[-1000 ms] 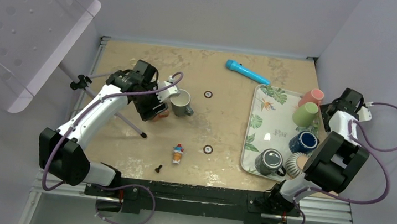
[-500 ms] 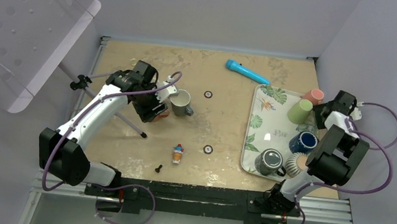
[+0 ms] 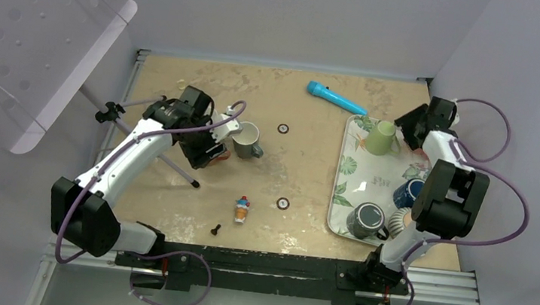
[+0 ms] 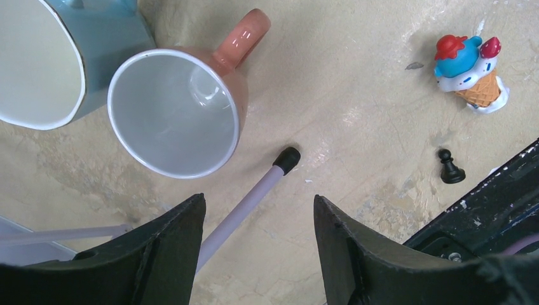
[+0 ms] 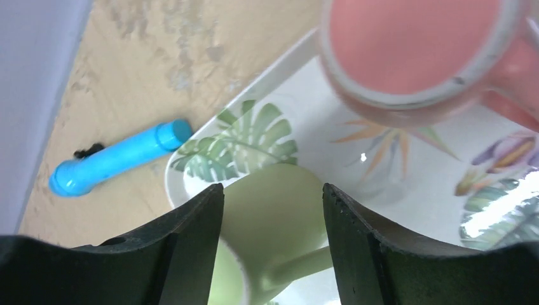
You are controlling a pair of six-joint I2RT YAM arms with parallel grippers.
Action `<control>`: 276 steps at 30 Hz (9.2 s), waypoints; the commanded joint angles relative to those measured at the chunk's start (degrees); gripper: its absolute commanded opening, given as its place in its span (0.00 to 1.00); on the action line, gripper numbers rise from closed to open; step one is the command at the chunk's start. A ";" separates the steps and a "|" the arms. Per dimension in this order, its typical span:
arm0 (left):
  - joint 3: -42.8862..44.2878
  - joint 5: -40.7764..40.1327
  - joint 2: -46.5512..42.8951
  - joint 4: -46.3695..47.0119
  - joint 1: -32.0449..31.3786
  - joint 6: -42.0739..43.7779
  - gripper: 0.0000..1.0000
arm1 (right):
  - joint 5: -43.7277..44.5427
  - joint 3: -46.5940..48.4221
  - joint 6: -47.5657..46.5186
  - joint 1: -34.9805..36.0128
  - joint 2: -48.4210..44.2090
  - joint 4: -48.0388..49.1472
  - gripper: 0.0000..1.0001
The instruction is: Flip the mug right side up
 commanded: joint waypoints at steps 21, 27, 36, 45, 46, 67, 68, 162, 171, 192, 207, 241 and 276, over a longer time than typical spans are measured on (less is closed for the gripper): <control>-4.03 1.50 -5.61 4.11 0.25 1.74 0.67 | 4.74 -22.04 -33.32 0.22 -28.37 28.35 0.72; -4.98 4.97 -7.79 4.16 0.25 2.38 0.67 | -0.68 -24.20 -45.45 0.14 -26.76 37.75 0.98; -6.24 8.95 -10.48 4.67 0.19 2.59 0.67 | -21.03 -27.54 -73.06 -2.59 -25.18 41.45 0.94; -6.54 8.39 -12.41 5.07 0.17 2.49 0.68 | -34.42 -21.80 -97.77 -7.44 -24.61 15.08 0.81; -6.51 8.34 -12.38 5.06 0.16 2.48 0.68 | -34.91 -21.28 -97.92 -7.42 -23.75 14.58 0.81; -4.61 7.11 -9.96 4.49 0.22 0.24 0.68 | -36.37 -7.32 -104.99 -4.00 -3.67 2.42 0.76; -4.53 6.95 -9.85 4.46 0.17 0.14 0.68 | -35.97 -6.77 -105.71 -3.84 -2.74 1.66 0.71; 21.19 -4.17 -11.00 22.34 -12.23 -0.07 0.26 | -21.03 13.25 5.63 62.01 -12.47 27.79 0.00; 16.00 -4.27 -11.16 8.46 -7.29 -1.65 0.00 | -19.21 14.59 -4.97 57.04 -15.39 8.57 0.84; -9.75 2.35 3.99 9.76 -7.07 4.94 0.00 | 27.56 -3.24 -5.80 32.86 -34.07 -18.41 0.98; -10.37 2.34 0.84 12.24 -6.19 4.08 0.54 | 26.99 -12.23 -20.25 1.38 -28.10 7.14 0.97; -3.60 11.04 -11.94 4.41 -6.12 -4.27 0.66 | -8.54 -1.23 -66.64 -9.72 3.58 9.97 0.80; 9.17 28.24 -15.83 -0.35 -4.87 -11.34 0.88 | -3.05 6.02 -47.28 26.05 -22.07 13.92 0.00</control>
